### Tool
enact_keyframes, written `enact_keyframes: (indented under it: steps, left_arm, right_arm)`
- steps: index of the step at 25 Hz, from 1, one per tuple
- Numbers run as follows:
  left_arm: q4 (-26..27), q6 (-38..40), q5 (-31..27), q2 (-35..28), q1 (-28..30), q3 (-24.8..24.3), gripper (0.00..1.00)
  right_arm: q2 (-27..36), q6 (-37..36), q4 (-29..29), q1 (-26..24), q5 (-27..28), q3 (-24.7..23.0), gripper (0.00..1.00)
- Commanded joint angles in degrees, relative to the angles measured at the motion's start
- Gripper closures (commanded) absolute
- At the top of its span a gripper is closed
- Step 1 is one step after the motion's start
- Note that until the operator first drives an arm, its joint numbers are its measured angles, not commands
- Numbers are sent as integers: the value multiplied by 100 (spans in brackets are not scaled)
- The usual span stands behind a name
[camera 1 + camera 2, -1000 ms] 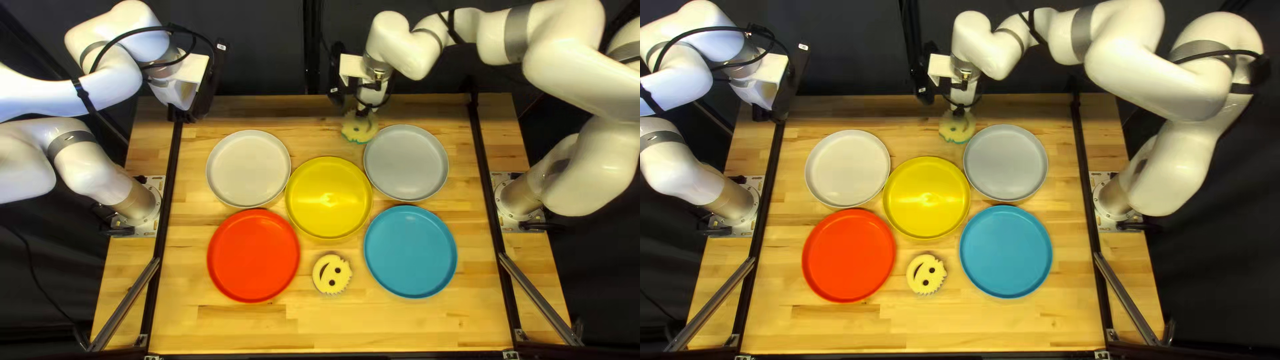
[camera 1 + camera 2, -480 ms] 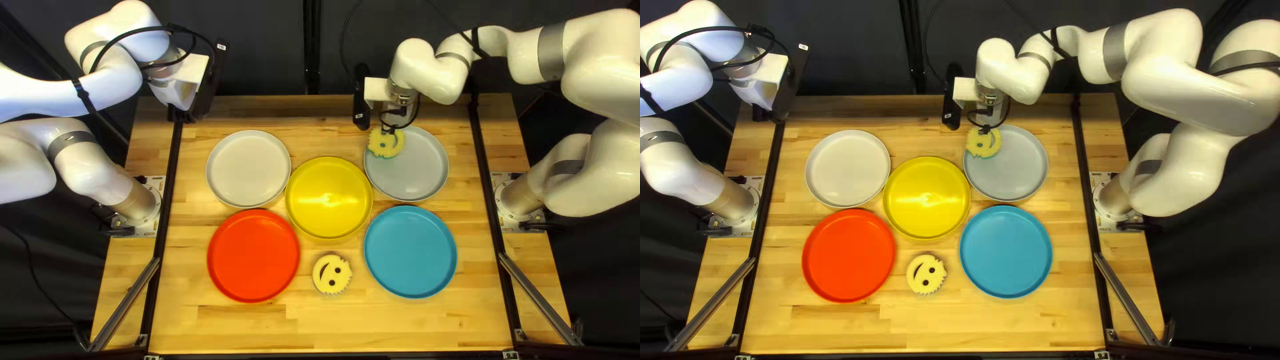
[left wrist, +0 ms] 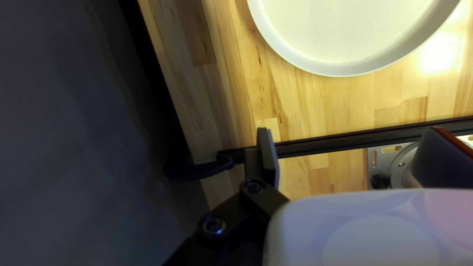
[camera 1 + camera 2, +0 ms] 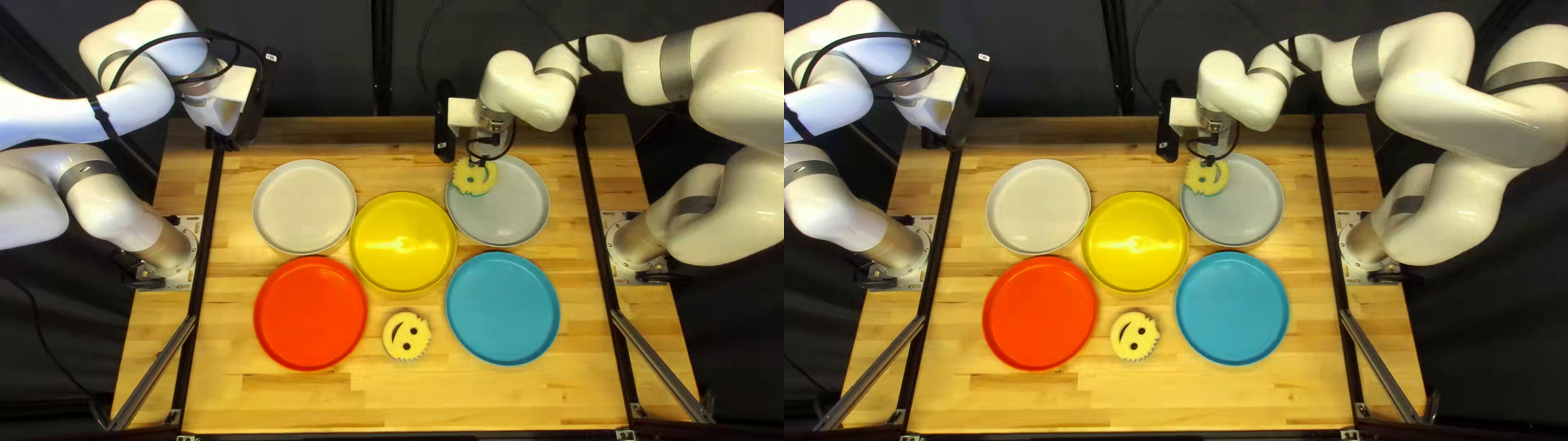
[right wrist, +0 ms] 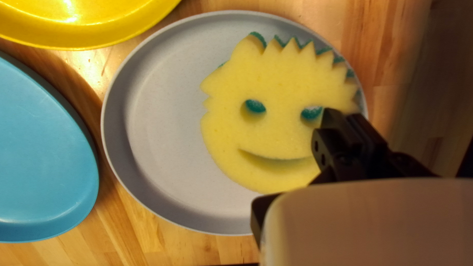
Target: Pick up sponge and scrub the plate
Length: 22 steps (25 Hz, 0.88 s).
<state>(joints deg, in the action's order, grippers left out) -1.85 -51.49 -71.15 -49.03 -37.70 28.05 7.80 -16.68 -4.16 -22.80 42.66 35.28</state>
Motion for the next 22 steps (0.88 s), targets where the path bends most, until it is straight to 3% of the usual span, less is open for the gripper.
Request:
enact_keyframes:
  steps: [1, 15, 22]
  left_arm:
    - [0, 0, 0, 0, 0, 0, 0]
    - [0, 0, 0, 0, 0, 0, 0]
    - [0, 0, 0, 0, 0, 0, 0]
  right_arm:
    - [33, 269, -166, 185, -230, -264, 100]
    - [-106, 707, -323, 596, -481, -523, 100]
    - [-628, 196, -306, -5, -583, -83, 100]
